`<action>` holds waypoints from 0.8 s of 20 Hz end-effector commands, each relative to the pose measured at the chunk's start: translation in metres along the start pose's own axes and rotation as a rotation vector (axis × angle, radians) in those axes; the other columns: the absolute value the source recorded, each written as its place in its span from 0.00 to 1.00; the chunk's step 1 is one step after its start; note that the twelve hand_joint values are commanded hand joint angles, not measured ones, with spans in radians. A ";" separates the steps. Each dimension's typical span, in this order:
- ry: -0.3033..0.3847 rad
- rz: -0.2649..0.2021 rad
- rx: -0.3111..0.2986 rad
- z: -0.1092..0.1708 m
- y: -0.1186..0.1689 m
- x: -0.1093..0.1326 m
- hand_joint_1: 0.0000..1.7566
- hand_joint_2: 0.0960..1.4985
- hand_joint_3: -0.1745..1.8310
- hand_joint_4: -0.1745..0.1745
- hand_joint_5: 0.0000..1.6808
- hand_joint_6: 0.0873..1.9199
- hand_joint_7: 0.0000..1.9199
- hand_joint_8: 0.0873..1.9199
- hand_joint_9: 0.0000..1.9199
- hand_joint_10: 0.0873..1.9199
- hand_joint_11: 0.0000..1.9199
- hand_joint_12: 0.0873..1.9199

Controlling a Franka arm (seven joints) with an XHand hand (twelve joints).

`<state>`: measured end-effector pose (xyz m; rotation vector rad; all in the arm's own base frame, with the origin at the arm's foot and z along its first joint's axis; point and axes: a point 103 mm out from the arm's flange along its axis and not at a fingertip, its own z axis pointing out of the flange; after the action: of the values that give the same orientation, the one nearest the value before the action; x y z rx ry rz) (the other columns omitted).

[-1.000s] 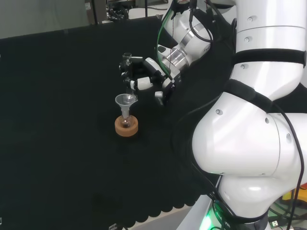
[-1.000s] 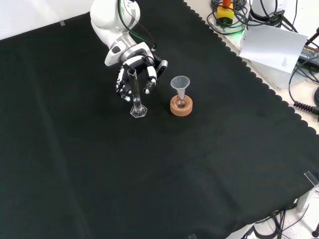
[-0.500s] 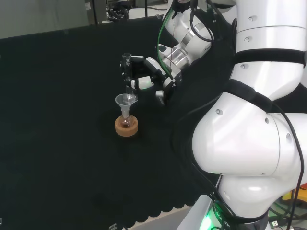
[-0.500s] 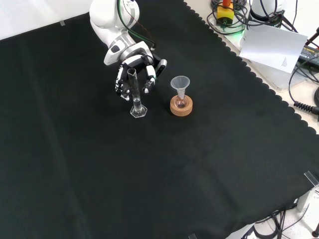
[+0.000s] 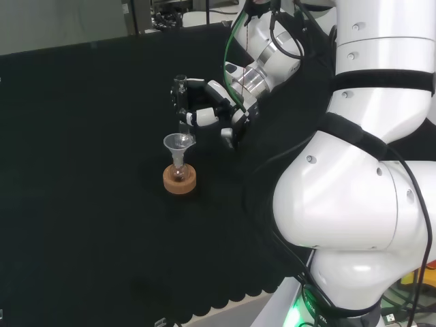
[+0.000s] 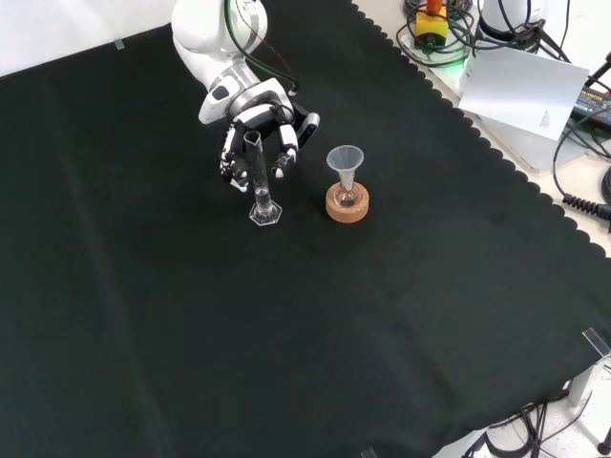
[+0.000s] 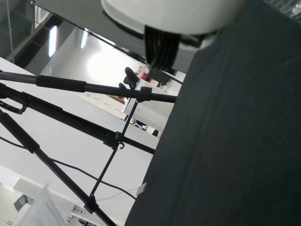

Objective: Pick up the graduated cylinder.

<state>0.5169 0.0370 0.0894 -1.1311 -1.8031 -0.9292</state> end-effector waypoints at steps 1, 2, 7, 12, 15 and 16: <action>0.007 0.002 0.002 0.000 0.000 -0.001 0.70 0.37 0.48 0.53 0.40 0.40 0.44 0.28 0.50 0.16 0.41 0.56; 0.012 0.002 0.004 0.000 0.000 -0.001 0.70 0.37 0.48 0.53 0.40 0.40 0.44 0.28 0.50 0.16 0.41 0.56; 0.021 0.005 0.011 0.001 0.000 -0.001 0.70 0.37 0.48 0.53 0.41 0.40 0.45 0.28 0.50 0.15 0.42 0.55; 0.029 0.005 0.017 0.001 0.000 -0.002 0.70 0.37 0.47 0.53 0.41 0.40 0.45 0.28 0.50 0.15 0.42 0.54; 0.034 0.006 0.020 0.002 0.000 -0.005 0.70 0.37 0.47 0.53 0.41 0.40 0.44 0.28 0.51 0.15 0.42 0.54; 0.033 0.005 0.021 0.003 0.000 -0.006 0.70 0.37 0.47 0.53 0.41 0.39 0.44 0.28 0.51 0.15 0.42 0.54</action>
<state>0.5177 0.0371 0.0862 -1.1054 -1.7800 -0.9211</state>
